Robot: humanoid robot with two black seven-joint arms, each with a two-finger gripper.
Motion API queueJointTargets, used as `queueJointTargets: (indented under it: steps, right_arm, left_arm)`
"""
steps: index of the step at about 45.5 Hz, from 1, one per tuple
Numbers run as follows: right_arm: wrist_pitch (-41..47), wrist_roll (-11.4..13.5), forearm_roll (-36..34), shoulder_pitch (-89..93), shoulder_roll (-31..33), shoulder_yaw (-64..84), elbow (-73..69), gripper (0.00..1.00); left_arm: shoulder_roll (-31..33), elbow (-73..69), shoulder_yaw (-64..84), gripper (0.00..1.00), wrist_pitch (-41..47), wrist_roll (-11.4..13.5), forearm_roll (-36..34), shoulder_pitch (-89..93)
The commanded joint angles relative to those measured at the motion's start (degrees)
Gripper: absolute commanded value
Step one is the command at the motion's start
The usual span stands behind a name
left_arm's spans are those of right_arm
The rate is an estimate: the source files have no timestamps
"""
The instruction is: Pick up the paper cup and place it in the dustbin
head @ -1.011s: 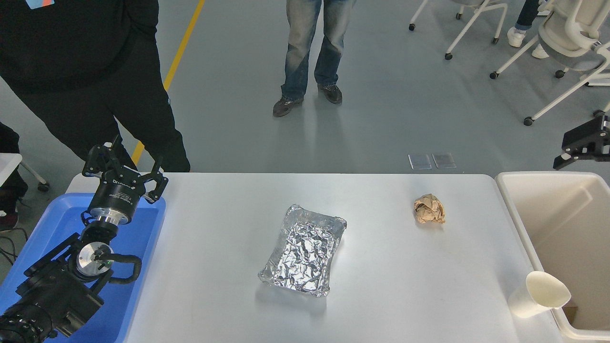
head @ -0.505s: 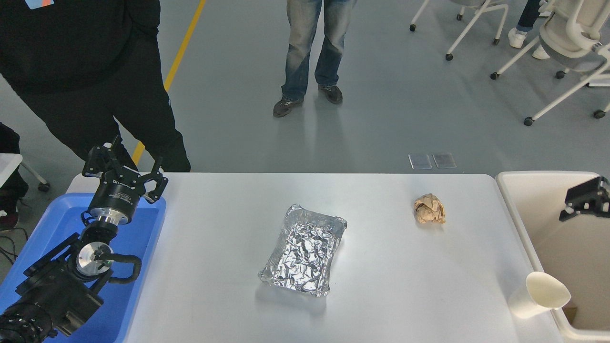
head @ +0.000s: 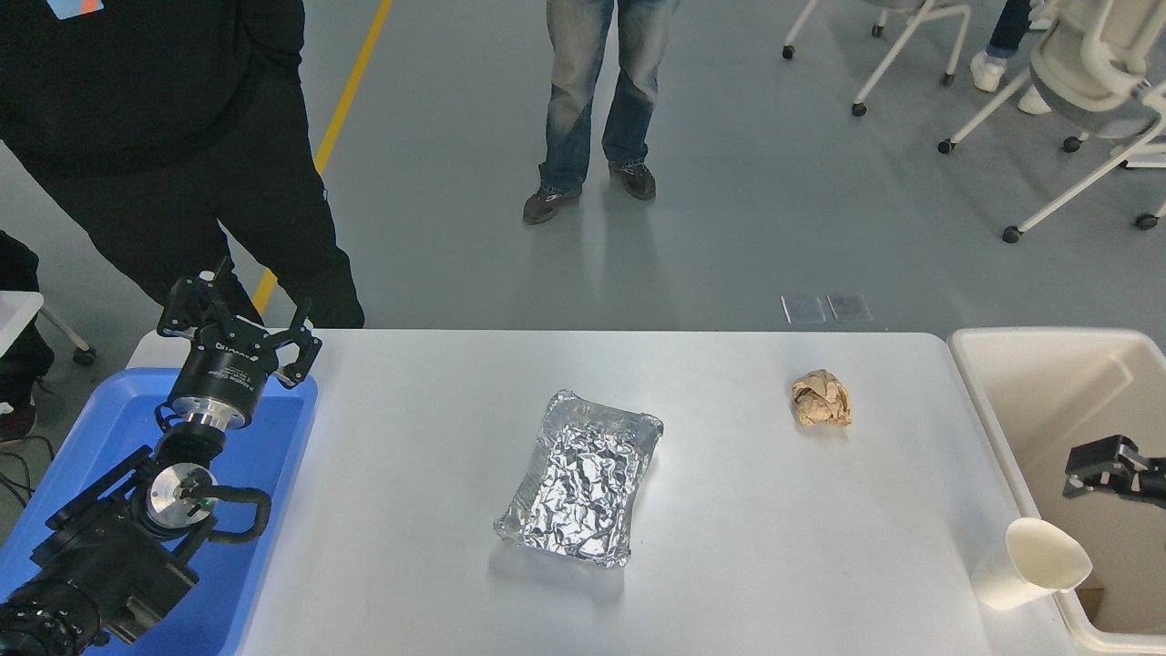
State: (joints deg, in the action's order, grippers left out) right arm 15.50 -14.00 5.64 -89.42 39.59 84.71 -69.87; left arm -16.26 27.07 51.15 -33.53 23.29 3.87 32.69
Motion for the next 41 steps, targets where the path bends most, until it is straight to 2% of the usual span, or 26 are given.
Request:
queueJointTargets:
  steps: [1, 18, 33, 35, 41]
  right_arm:
    - [-2.41, -0.06, 0.07, 3.82, 0.05, -1.74, 0.35, 1.0]
    - [-2.49, -0.06, 0.25, 5.13, 0.57, -3.15, 0.0, 1.0]
    - [-7.59, -0.06, 0.34, 12.96, 0.57, -10.27, 0.61, 0.98]
    - [-8.2, -0.06, 0.25, 13.31, 0.49, -10.53, 1.14, 0.96]
    - [-10.14, -0.06, 0.34, 14.27, 0.31, -10.53, 2.19, 0.84]
  left_arm:
    - [0.0, 0.0, 0.0, 0.99, -0.05, 0.0, 0.0, 0.0]
    - [0.0, 0.0, 0.0, 0.99, 0.04, 0.0, 0.0, 0.0]
    - [0.0, 0.0, 0.0, 0.99, 0.04, 0.0, 0.0, 0.0]
    - [0.0, 0.0, 0.0, 0.99, -0.05, 0.0, 0.0, 0.0]
    - [0.0, 0.0, 0.0, 0.99, -0.05, 0.0, 0.0, 0.0]
